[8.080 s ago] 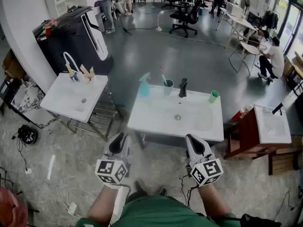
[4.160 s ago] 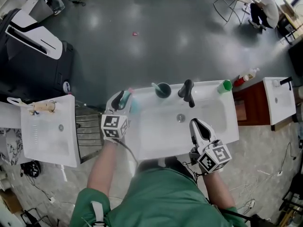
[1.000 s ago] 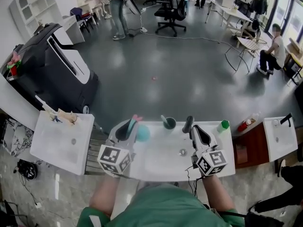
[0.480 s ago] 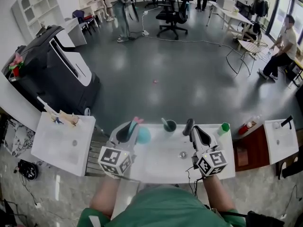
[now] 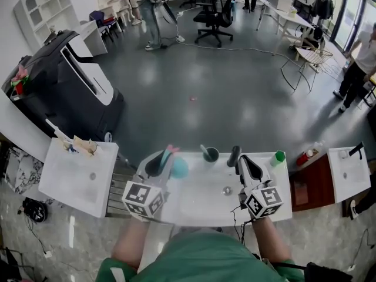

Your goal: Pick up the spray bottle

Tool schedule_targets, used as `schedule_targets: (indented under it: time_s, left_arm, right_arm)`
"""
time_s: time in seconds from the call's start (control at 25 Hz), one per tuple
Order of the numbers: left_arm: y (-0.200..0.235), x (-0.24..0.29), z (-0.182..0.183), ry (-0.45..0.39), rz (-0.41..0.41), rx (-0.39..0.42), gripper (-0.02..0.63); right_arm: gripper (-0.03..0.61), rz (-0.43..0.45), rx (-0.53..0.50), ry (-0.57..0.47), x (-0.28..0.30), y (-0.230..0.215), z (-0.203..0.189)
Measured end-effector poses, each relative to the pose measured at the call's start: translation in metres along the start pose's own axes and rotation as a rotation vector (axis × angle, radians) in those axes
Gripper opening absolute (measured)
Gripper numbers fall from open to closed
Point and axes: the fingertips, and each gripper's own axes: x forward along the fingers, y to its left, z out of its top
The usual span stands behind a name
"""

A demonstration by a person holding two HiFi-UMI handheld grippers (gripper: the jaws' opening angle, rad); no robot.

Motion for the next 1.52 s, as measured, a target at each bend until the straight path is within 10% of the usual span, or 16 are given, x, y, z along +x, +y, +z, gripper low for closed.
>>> schedule_targets:
  time_s: [1.52]
  left_arm:
    - [0.0034, -0.0088, -0.0023, -0.004, -0.012, -0.006, 0.062]
  right_arm:
    - [0.011, -0.021, 0.000, 0.003, -0.0063, 0.0067, -0.0045]
